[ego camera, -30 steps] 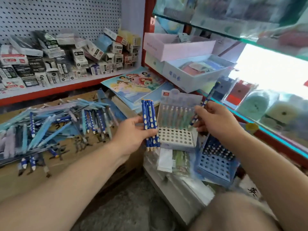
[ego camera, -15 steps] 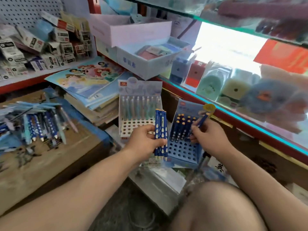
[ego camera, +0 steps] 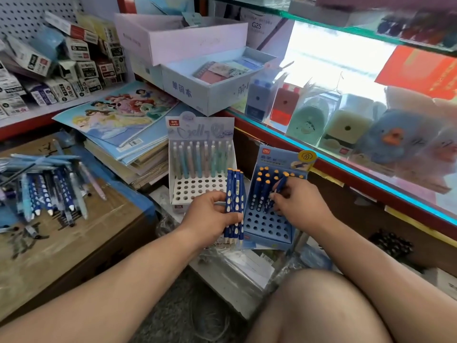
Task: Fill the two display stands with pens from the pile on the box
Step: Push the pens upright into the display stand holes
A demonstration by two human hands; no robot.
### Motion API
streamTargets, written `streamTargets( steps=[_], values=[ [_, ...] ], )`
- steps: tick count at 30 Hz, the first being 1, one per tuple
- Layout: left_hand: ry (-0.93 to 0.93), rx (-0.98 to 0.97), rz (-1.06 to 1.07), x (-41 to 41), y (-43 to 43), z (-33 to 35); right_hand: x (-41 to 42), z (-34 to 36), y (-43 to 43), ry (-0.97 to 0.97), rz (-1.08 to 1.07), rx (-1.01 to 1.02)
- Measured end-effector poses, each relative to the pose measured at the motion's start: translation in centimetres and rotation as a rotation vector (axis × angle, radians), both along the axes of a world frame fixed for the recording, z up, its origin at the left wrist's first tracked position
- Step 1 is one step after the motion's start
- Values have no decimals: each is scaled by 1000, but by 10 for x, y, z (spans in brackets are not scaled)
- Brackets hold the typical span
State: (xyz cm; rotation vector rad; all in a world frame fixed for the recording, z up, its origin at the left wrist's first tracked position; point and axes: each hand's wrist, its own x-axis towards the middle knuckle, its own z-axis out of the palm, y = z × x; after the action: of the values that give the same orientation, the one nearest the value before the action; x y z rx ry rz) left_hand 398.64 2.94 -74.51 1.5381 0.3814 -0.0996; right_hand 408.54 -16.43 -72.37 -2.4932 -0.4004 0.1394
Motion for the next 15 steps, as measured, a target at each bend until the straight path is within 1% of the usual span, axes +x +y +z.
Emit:
streamTargets(
  steps=[6, 12, 15],
  values=[
    [-7, -19, -2, 1, -2, 1, 0, -1, 0, -32, -15, -30],
    [-1, -26, 6, 1, -1, 1, 4, -6, 4, 2, -16, -170],
    [0, -22, -2, 2, -1, 1, 6, -7, 8, -48, -16, -253]
  ],
)
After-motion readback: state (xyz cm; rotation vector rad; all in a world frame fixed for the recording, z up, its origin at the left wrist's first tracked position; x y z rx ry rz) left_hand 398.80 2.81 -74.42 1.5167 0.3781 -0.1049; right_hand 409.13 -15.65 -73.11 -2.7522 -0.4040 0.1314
